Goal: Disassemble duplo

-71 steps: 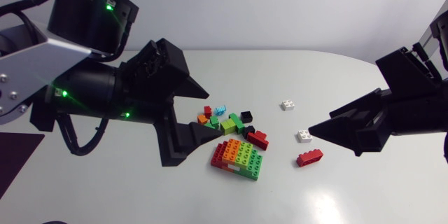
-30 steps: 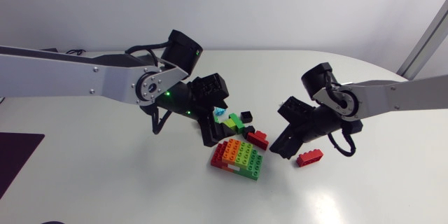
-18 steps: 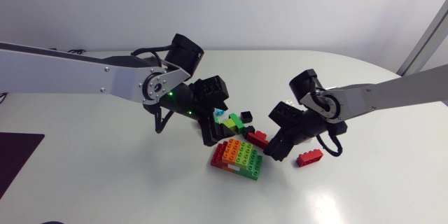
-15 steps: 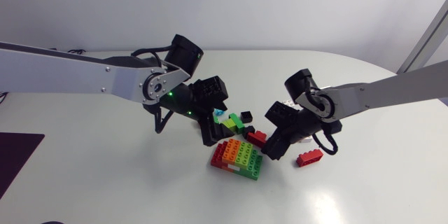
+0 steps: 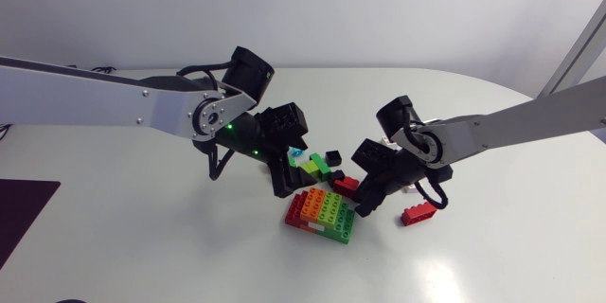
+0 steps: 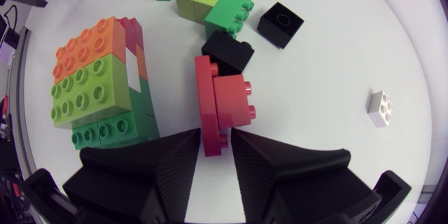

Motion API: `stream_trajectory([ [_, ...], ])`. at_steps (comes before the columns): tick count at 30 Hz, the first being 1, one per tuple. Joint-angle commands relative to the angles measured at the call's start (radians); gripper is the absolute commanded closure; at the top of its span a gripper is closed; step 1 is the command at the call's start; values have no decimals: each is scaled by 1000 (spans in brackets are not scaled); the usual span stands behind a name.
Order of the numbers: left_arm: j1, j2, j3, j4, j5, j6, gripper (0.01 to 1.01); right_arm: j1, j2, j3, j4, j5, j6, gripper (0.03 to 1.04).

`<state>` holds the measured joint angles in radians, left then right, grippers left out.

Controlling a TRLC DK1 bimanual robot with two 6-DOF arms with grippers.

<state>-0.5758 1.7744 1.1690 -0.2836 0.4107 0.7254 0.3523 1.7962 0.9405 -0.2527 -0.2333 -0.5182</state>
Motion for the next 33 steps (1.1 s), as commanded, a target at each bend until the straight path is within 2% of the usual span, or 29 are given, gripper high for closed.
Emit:
stream_trajectory([
  [1, 10, 19, 18, -2, 10, 26, 59, 14, -24, -26, 20, 6, -32, 825],
  [6, 14, 20, 35, -15, 14, 20, 59, 17, -139, -98, 47, 2, -91, 830],
  [11, 17, 31, 90, -66, 71, 11, 59, 19, -282, -167, 64, 3, -132, 830],
  [17, 4, 51, 115, -68, 71, 9, 61, 4, -222, -160, 66, 15, -132, 810],
  [18, 2, 51, 113, -68, 71, 9, 61, 2, -212, -157, 66, 12, -131, 761],
  [20, -1, 51, 109, -69, 69, 11, 61, 2, -192, -149, 66, 12, -125, 536],
  [22, -1, 49, 106, -69, 69, 12, 61, 8, -178, -146, 66, 12, -118, 436],
  [33, 11, 48, 101, -71, 69, 19, 61, 42, -70, -86, 87, 38, -88, 434],
])
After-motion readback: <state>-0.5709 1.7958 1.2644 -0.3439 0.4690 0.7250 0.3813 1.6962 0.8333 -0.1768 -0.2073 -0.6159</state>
